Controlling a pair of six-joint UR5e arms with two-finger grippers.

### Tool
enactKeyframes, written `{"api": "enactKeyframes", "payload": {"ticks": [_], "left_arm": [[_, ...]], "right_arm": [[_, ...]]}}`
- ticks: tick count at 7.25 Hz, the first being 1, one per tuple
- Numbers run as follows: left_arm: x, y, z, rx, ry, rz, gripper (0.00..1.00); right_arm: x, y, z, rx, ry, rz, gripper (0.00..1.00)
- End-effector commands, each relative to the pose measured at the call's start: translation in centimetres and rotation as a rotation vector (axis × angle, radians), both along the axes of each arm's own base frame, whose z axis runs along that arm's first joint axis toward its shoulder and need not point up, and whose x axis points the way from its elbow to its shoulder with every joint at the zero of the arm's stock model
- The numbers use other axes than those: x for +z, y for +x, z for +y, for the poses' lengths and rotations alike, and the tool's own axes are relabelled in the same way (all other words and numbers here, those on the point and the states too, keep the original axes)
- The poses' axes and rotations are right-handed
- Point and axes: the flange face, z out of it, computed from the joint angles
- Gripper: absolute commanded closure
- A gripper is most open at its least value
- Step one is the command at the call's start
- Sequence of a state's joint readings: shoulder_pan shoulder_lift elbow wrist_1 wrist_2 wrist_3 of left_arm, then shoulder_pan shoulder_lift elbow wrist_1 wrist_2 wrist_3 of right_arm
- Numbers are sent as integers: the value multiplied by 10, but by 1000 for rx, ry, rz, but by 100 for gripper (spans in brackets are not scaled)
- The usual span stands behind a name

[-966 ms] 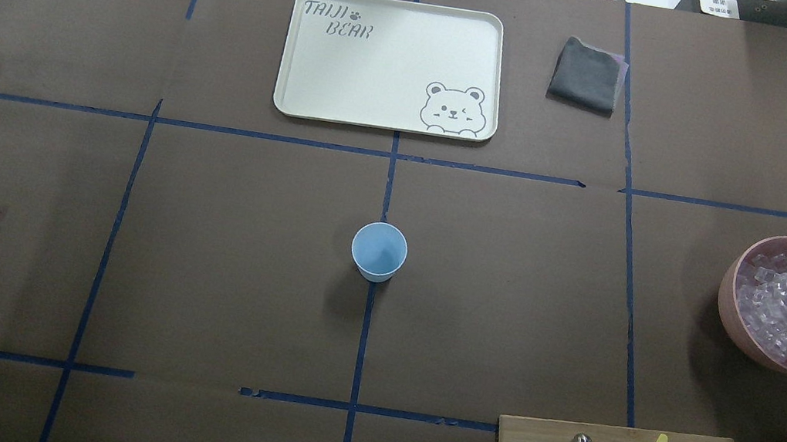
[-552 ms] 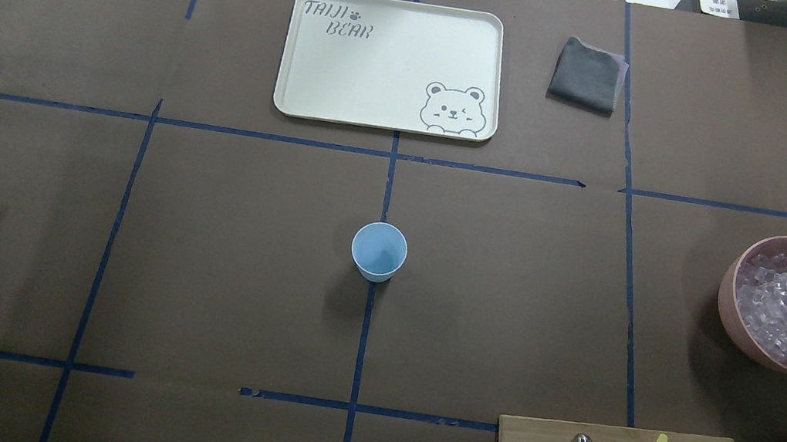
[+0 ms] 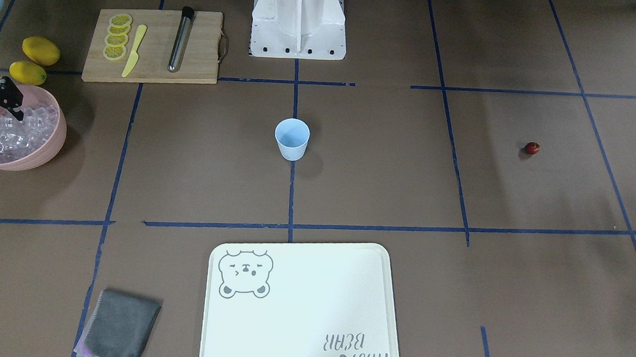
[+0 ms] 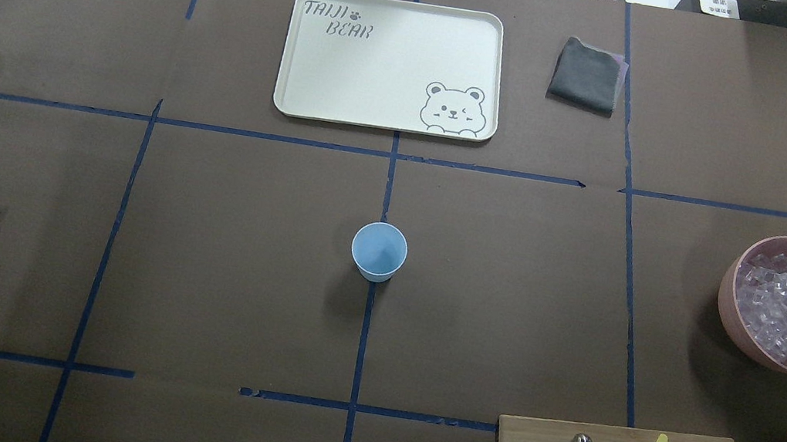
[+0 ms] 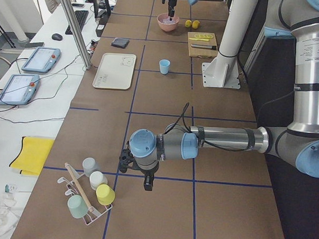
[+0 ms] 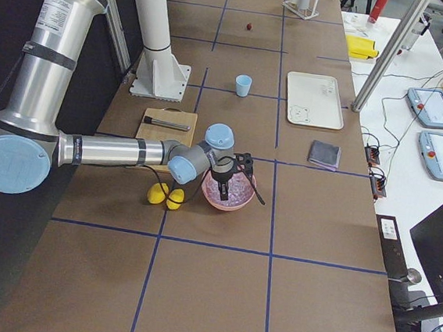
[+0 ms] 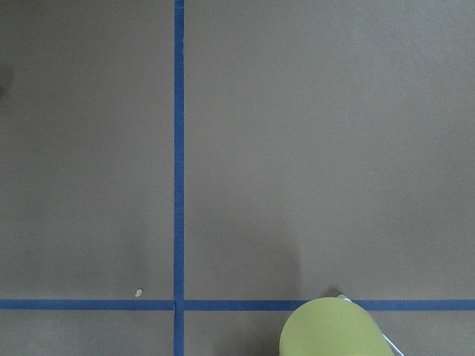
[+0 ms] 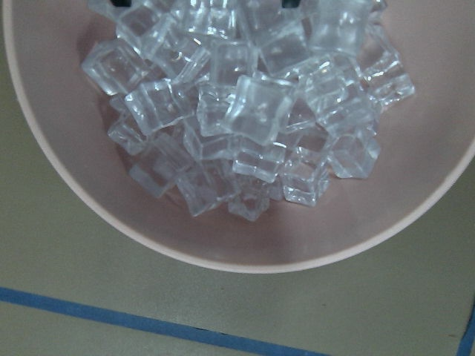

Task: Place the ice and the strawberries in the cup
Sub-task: 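Lower the right gripper into the pink bowl and grasp an ice cube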

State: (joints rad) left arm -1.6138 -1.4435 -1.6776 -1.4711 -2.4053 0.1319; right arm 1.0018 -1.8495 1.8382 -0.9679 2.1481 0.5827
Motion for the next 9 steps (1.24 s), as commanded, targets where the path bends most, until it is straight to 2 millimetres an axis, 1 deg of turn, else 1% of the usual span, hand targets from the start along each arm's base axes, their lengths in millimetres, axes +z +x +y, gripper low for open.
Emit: {"api": "enactKeyframes", "payload": {"ticks": [1, 4, 5, 6, 7, 8, 9], "left_arm": [[0, 0, 0, 0, -1, 0, 0], [2, 0, 1, 0, -4, 0, 0], [3, 0, 1, 0, -7, 0, 0], [5, 0, 2, 0, -10, 0, 0], [5, 0, 2, 0, -10, 0, 0], [4, 0, 1, 0, -9, 0, 0], [4, 0, 1, 0, -9, 0, 0]], "right_arm": [[-2, 3, 2, 1, 2, -2, 97], [-11, 6, 0, 12, 17, -11, 97], [-26, 18, -4, 39, 35, -28, 98], [-45, 36, -5, 74, 63, -47, 98], [-61, 44, -6, 80, 82, -78, 98], [-86, 42, -13, 75, 125, -105, 100], [-103, 30, -21, 45, 99, -121, 100]]}}
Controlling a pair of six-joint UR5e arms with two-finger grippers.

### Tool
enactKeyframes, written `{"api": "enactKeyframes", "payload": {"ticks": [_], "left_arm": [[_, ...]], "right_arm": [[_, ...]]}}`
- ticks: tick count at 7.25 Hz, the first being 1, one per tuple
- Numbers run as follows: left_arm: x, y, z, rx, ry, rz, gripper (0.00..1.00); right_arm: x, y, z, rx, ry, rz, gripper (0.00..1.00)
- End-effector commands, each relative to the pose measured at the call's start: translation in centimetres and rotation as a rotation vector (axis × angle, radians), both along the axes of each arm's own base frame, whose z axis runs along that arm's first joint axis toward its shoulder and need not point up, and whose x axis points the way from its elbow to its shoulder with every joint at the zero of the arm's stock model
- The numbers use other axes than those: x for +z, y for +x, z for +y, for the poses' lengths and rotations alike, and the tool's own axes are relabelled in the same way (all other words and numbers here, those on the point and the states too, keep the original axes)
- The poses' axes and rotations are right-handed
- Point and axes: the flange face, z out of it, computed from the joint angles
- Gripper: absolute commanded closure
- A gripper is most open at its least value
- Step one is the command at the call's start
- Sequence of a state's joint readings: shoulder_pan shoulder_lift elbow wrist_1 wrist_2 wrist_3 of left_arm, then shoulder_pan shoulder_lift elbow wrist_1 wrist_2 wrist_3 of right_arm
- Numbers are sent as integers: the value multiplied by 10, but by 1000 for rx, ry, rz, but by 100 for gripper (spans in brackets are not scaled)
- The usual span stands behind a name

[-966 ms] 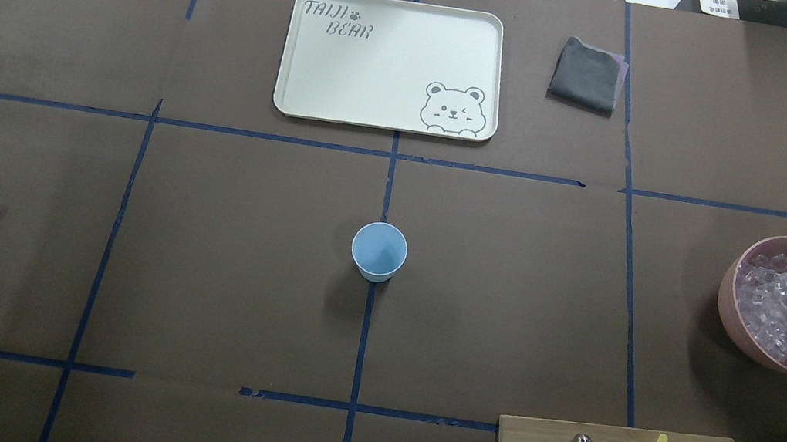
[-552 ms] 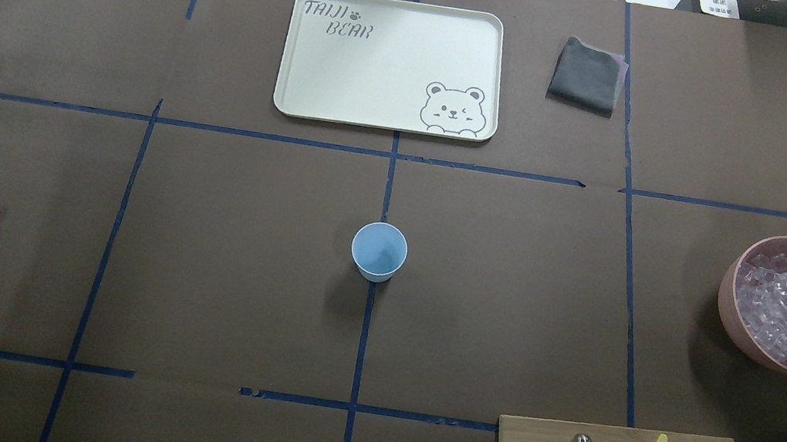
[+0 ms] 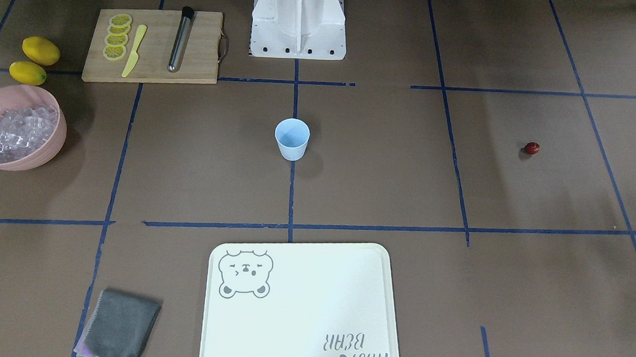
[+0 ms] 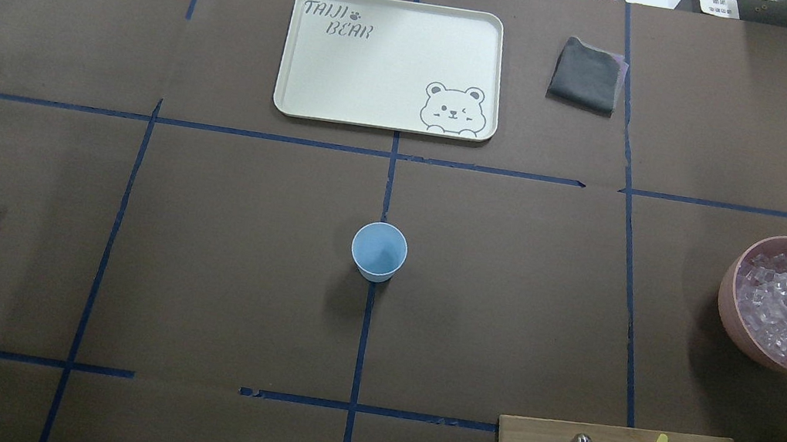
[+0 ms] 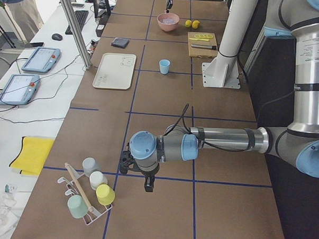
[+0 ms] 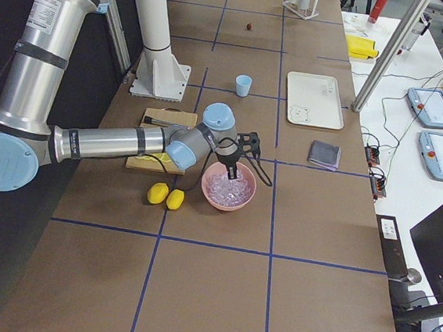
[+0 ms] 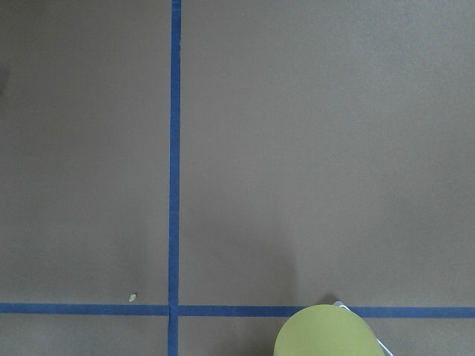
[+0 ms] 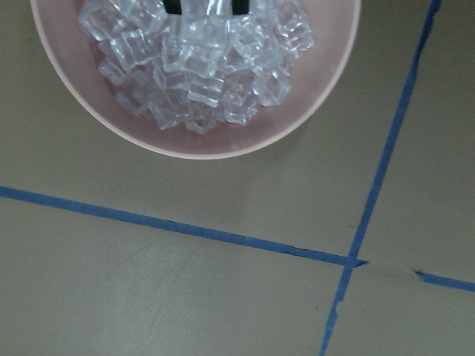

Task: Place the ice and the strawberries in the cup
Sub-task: 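Lower the right gripper into the pink bowl and grasp an ice cube, then carry the ice cube with the right gripper over the blue cup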

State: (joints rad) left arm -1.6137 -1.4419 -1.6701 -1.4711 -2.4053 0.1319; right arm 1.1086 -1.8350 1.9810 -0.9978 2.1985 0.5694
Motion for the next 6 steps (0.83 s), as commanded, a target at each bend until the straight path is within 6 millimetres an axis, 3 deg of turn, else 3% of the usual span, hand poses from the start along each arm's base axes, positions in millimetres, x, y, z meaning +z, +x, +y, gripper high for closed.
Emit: {"api": "enactKeyframes", "payload": {"ticks": [1, 2, 4, 6], "left_arm": [[0, 0, 0, -1, -1, 0, 0], [0, 0, 0, -1, -1, 0, 0], [0, 0, 0, -2, -3, 1, 0], [0, 0, 0, -2, -3, 1, 0]], "right_arm": [[-61, -23, -29, -59, -55, -50, 100], [-112, -45, -41, -93, -98, -50, 100], [-193, -102, -47, -181, -97, -47, 100], [-277, -188, -40, -161, -151, 59, 100]]}}
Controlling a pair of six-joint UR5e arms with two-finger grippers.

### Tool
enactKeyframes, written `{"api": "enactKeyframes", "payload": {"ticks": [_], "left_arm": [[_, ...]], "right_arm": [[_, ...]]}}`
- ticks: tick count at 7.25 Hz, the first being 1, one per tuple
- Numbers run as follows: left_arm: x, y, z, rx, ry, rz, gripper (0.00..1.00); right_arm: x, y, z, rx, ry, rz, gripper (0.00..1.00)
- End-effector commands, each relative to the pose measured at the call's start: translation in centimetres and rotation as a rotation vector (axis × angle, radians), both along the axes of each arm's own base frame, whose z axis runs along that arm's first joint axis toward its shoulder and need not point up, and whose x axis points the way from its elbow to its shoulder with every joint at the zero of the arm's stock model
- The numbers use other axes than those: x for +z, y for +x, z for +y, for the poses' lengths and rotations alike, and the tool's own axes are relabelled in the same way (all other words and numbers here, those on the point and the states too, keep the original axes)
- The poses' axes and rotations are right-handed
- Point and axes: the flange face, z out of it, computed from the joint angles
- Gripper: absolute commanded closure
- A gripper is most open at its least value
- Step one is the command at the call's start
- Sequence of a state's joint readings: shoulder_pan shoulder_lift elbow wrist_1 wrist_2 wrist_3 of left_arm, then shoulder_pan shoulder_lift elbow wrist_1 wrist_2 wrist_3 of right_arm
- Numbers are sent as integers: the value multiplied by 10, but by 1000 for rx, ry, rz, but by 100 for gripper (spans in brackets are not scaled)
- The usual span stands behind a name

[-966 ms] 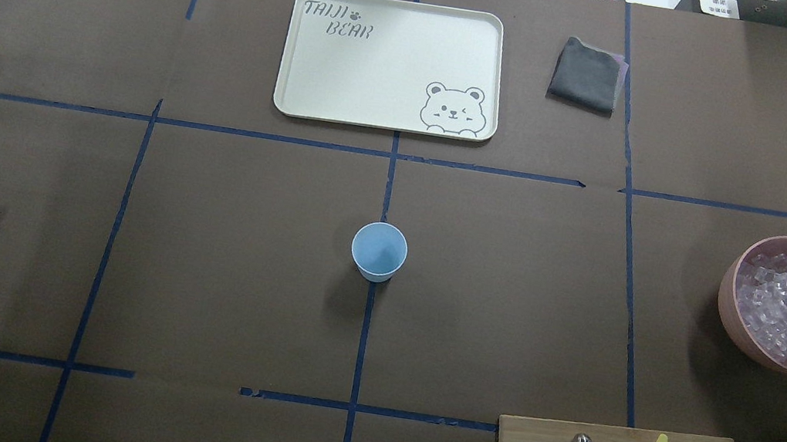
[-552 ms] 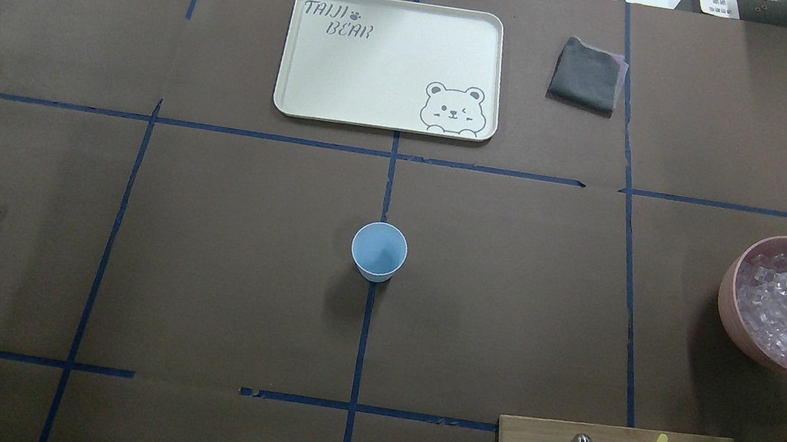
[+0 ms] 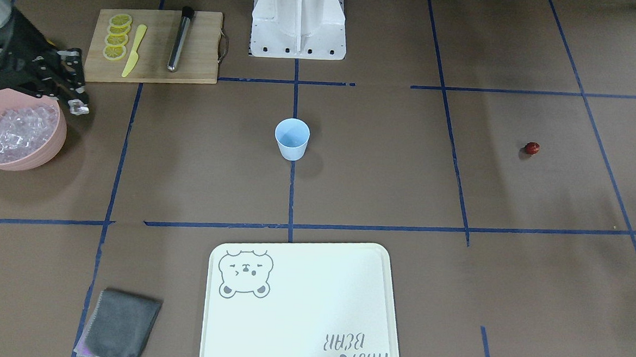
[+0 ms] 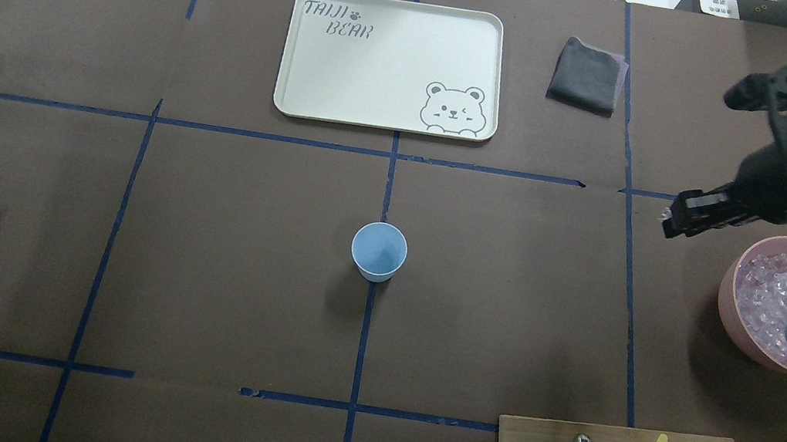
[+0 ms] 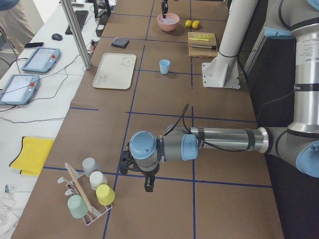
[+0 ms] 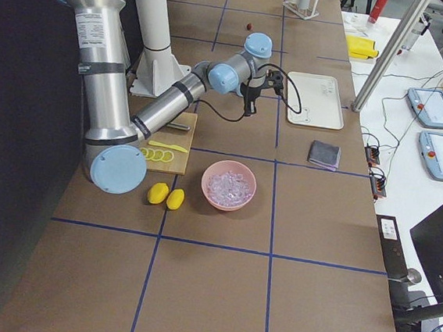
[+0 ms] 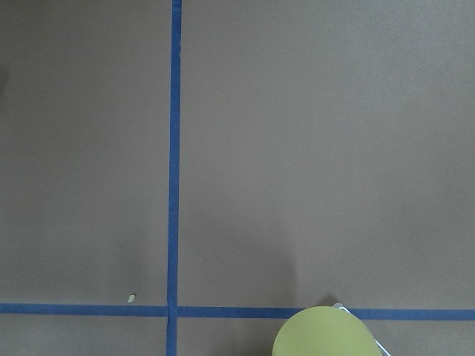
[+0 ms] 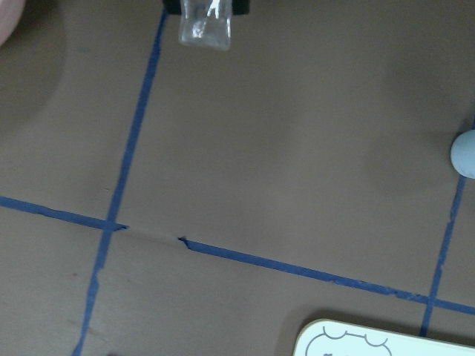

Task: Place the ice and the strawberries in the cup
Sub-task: 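Carry the ice cube with the right gripper over the blue cup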

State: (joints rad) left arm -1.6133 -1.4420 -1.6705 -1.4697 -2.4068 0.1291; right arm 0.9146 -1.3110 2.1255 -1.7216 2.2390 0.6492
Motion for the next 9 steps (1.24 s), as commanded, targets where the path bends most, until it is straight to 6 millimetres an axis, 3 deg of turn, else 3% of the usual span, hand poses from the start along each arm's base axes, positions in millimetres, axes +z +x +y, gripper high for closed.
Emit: {"api": "enactKeyframes", "payload": {"ticks": [1, 3, 4, 5, 7, 9], "left_arm": [[0, 0, 0, 1, 0, 0, 0], [1, 0, 1, 0, -3, 0, 0], [1, 1, 2, 0, -6, 0, 0], [1, 1, 2, 1, -3, 0, 0], [1, 1, 2, 1, -5, 0, 0], [1, 1, 2, 1, -5, 0, 0]], "right_arm": [[-91, -87, 19, -10, -11, 106, 100], [-137, -150, 33, 27, -67, 93, 100], [-165, -194, 44, 59, -82, 99, 100], [-186, -234, 42, 93, -98, 96, 100], [-188, -285, 34, 121, -87, 73, 100], [-170, -303, 24, 141, -77, 102, 100]]}}
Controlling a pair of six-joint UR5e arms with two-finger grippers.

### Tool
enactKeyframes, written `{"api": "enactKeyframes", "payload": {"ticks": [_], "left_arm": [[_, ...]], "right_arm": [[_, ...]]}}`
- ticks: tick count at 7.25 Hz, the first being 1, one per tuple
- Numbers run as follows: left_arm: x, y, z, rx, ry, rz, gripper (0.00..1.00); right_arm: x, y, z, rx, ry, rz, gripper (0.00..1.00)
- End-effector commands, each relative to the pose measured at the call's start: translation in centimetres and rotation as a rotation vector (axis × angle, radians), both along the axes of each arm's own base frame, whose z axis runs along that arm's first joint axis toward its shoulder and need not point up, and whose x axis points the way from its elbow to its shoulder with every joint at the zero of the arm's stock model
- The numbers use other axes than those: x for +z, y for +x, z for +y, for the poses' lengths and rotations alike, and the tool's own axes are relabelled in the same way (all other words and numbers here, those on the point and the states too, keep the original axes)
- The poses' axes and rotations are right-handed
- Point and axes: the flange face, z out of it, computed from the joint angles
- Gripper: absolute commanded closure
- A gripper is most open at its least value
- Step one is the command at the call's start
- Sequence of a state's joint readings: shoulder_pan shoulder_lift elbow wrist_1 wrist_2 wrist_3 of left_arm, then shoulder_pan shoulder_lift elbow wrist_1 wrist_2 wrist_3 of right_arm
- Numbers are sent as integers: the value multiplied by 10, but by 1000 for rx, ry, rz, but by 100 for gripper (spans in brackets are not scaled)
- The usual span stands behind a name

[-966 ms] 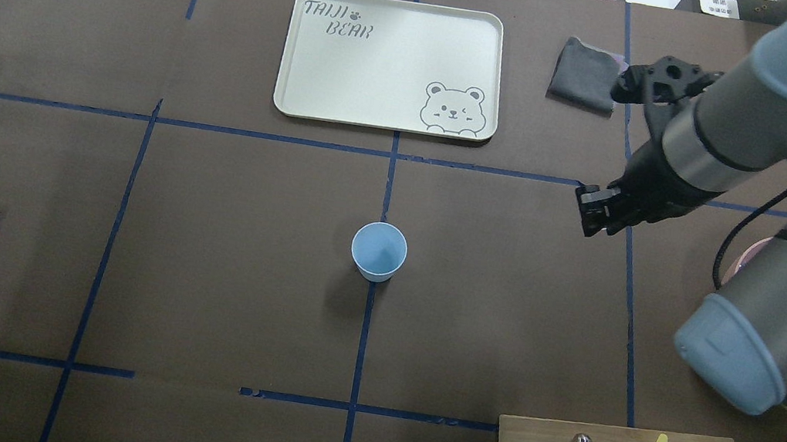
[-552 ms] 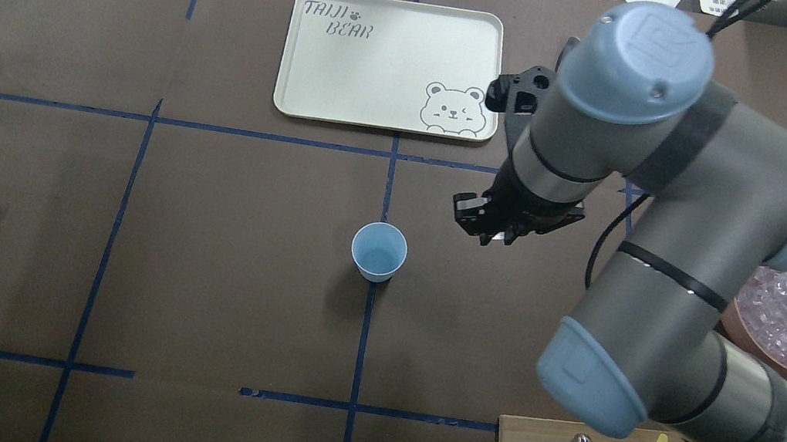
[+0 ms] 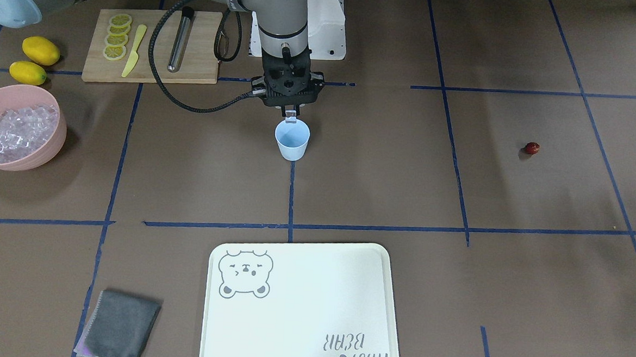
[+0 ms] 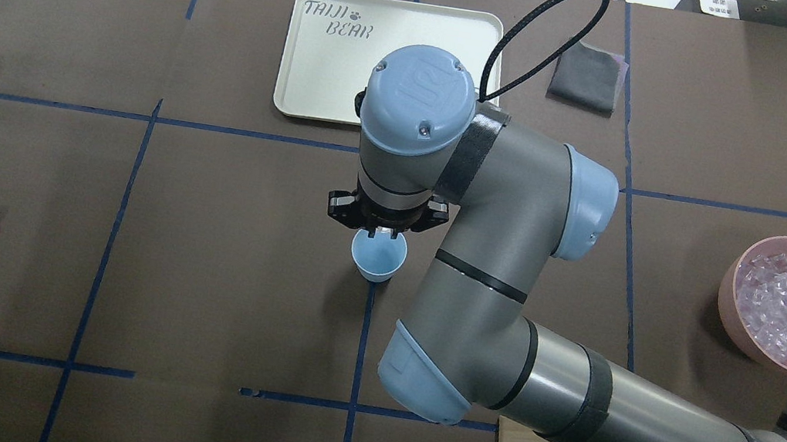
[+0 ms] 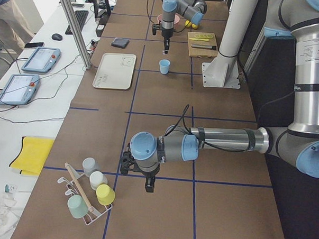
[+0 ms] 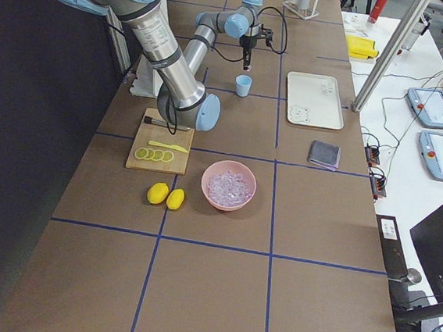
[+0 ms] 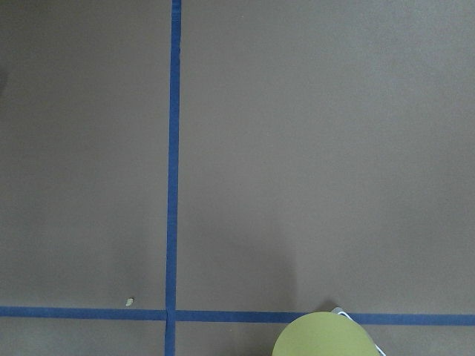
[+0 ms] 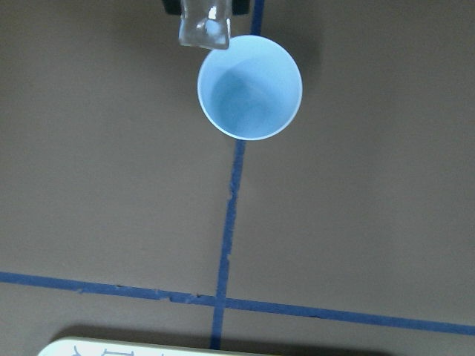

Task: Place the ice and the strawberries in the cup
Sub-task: 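Open the right gripper to drop the ice cube into the cup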

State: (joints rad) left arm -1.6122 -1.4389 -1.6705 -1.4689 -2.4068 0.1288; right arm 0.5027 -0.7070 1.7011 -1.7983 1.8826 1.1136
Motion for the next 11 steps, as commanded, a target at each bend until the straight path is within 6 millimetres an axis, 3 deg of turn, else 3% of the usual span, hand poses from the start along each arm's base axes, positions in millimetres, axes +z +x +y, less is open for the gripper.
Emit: {"api": "enactKeyframes", "payload": {"ticks": [1, 3, 5, 8, 9, 10, 11], "left_arm": [[0, 0, 0, 0, -1, 0, 0], [0, 0, 0, 1, 0, 0, 0], [0, 0, 0, 1, 0, 0, 0], [0, 0, 0, 2, 3, 0, 0], [0, 1, 0, 4, 1, 0, 0], [0, 1, 0, 4, 1, 0, 0], [1, 1, 0, 4, 0, 0, 0]], "right_arm": [[9, -14, -2, 7, 4, 17, 100], [10, -18, 3, 1, 4, 19, 98], [14, -22, 6, 14, 28, 36, 1], [11, -22, 8, 2, 37, 32, 0], [12, -11, -7, 20, 37, 34, 0], [13, 13, -32, 9, 28, 19, 0], [27, 40, -57, -29, 23, 10, 0]]}}
